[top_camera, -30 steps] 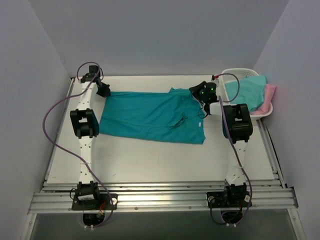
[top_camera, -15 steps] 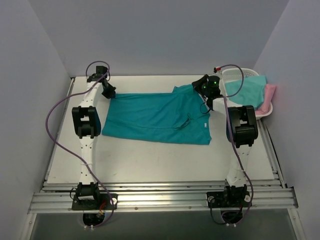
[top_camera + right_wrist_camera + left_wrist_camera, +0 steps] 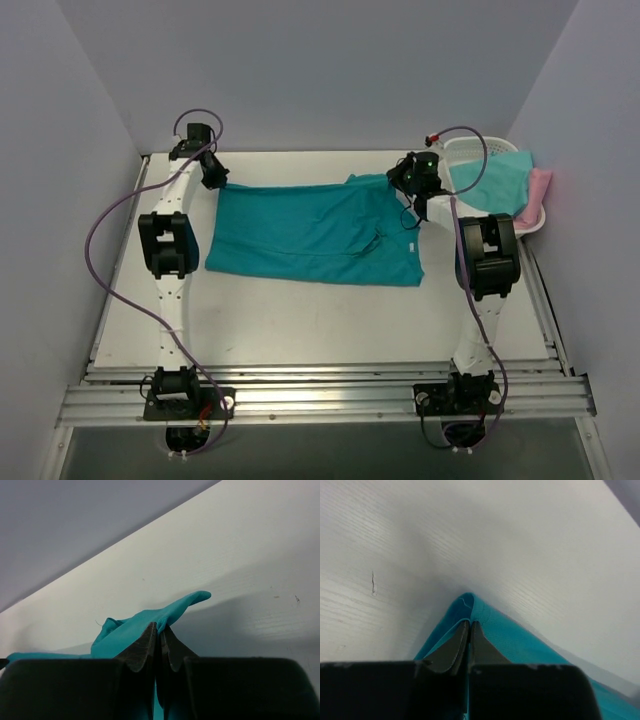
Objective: Fold and stack the t-shirts
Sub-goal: Fold the tshirt
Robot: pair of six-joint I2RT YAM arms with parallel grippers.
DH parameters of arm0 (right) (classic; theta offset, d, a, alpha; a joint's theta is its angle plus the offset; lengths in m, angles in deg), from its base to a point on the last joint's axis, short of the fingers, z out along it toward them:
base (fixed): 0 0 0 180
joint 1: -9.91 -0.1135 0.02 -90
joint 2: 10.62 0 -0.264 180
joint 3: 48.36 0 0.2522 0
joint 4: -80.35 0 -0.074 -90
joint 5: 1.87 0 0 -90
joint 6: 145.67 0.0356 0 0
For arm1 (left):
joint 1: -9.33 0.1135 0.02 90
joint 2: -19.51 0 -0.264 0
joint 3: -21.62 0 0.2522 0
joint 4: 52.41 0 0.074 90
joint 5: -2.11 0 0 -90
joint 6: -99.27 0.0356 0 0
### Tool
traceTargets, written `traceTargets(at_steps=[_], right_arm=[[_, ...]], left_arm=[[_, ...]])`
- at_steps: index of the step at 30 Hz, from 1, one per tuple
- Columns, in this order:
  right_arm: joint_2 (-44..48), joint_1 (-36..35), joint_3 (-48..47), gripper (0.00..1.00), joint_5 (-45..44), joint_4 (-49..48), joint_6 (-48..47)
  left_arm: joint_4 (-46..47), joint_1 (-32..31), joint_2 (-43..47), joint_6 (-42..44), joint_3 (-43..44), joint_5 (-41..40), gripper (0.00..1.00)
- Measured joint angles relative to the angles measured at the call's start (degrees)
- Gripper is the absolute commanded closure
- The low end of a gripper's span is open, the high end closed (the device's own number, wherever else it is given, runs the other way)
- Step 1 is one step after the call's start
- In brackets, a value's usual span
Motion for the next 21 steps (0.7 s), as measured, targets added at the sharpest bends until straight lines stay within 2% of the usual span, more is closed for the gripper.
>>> traceTargets(at_steps=[5,11,18,21], right_arm=[[-0.1,-0.2,0.0,1.00,0.0,1.2,-1.1],[-0.1,-0.9,0.0,1.00,-0.3,2.6,-2.4],[0.2,-1.9,0.1,1.00,-0.9,4.3,-3.7],[2.3,-2.3,2.1,1.00,-1.1,5.0,-3.8]], left_arm=[[1.2,0.0,2.3,2.9,0.1,0.0,0.98],[5.2,0.1,8.1,5.0,-6.7,1.5,0.98],[6.1,0.6,8.5,6.4,-6.9,2.9,0.98],[8.2,0.7,11.5,6.6,-13.3,2.5,0.98]])
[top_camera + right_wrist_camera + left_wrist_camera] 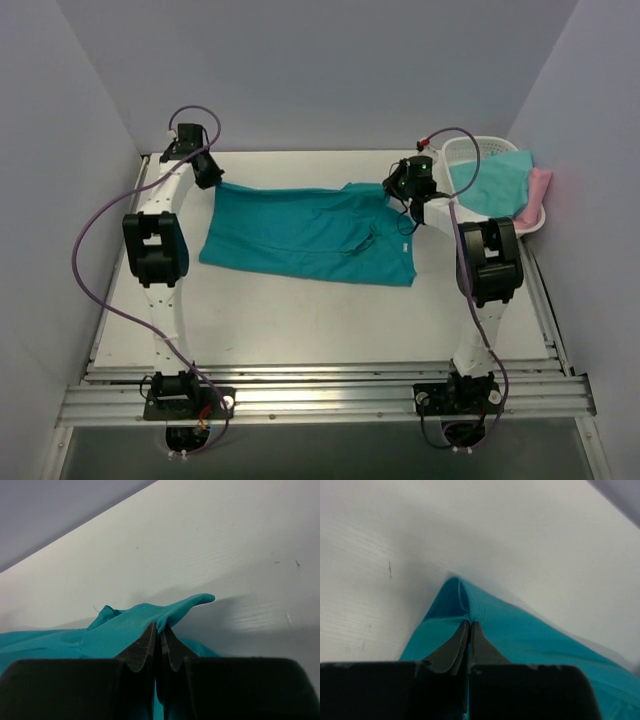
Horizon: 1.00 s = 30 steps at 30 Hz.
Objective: Fold and stack the t-shirts
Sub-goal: Fold the tshirt
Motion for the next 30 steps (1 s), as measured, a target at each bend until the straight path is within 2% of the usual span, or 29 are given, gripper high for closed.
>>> traceTargets(at_steps=[6,14,22,30], right_arm=[[8.9,-1.0,6.8,1.00,-1.6,1.6,-0.3],[21.5,-2.5,17.6,1.00,-4.3,3.1,-0.5],[24.2,-7.8,27.2,1.00,-10.5,5.7,0.5],[29.9,-11.4,35.2,1.00,-15.3,8.2,3.3]], left_arm=[[5.2,0.0,9.8,0.0,-17.3,-0.9,0.98],[12.9,0.0,22.5,-0.7,-33.7,-1.0,0.98],[17.1,-0.8,31.2,-0.8,-43.2,-1.7,0.98],[18.6,-0.9,33.2,-0.7,-50.5,-2.6,0.98]])
